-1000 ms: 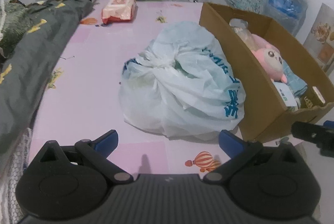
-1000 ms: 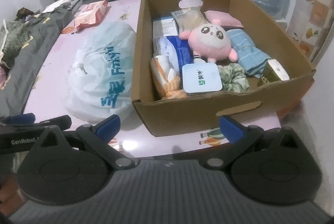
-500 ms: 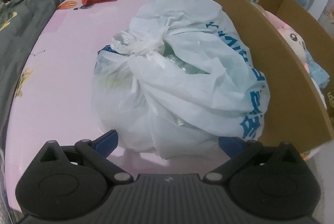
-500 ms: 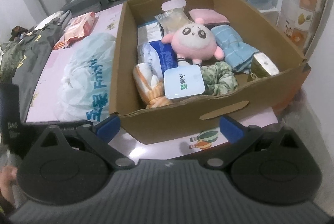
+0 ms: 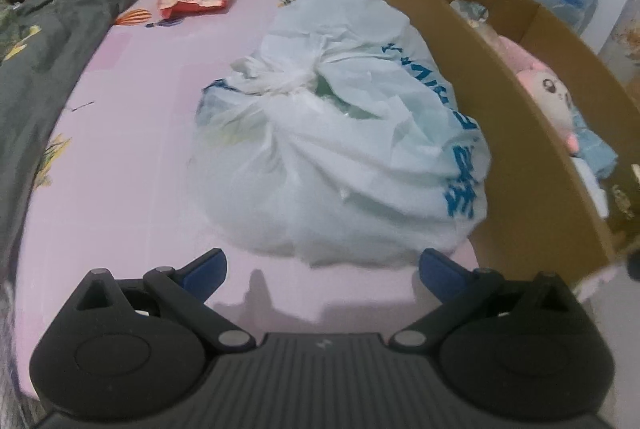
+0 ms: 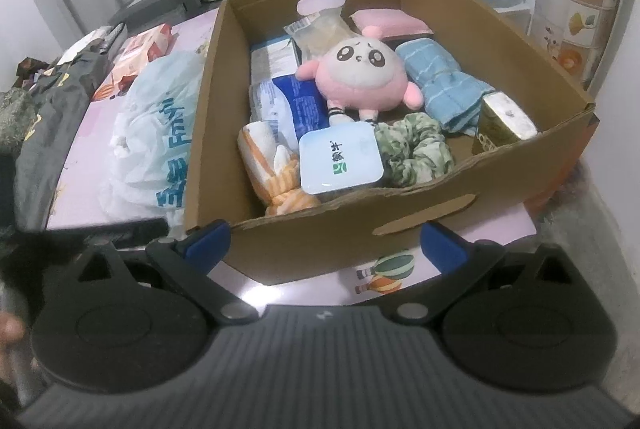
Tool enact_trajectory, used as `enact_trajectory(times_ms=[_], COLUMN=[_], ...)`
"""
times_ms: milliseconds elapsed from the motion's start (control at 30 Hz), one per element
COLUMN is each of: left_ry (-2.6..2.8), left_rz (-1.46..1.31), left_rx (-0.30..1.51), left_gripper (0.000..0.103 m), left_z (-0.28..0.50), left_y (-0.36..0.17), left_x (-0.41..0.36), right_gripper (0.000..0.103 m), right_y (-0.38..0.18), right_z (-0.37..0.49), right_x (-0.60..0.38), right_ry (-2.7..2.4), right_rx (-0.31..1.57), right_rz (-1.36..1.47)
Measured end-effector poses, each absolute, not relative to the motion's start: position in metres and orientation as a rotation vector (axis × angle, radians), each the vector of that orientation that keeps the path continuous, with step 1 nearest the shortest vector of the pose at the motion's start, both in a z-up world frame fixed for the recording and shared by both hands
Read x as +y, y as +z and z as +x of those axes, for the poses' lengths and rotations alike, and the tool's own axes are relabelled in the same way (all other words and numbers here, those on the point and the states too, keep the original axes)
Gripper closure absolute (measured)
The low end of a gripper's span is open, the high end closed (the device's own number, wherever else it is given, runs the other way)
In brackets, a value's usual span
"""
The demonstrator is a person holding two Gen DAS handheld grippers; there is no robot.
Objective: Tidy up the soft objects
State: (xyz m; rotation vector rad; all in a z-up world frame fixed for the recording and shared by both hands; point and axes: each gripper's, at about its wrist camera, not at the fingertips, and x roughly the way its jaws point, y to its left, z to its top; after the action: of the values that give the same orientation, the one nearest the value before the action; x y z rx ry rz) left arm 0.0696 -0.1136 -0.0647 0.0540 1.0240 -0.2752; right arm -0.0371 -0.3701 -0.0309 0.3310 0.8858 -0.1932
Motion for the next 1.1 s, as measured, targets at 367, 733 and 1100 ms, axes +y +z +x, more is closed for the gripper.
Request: enact_trajectory(times_ms=[367,733,1100], left_ry=[-0.313,-0.345,-0.331], left_rz=[-0.037,-0.014,0.036], left_rx=[0.954,0.922,0.889], left_gripper=[0.000,0.000,0.000], left_z=[0.022,0.007,0.001], left_y=[-0.019,-0.013,-0.011], left_x=[-0.093,-0.101,-0.112], right_gripper=[0.001,0.001,0.001], right_y=[-0.024,-0.021,-0.019], right_z=[-0.044,-0.046,-0.054], right_x=[-0.338,-0.324,-0.331], right_ry=[-0.145,-0.145,-0.161], right_rx=[0.886,0.911,0.901], right_rz=[0.241,0.216,0.224])
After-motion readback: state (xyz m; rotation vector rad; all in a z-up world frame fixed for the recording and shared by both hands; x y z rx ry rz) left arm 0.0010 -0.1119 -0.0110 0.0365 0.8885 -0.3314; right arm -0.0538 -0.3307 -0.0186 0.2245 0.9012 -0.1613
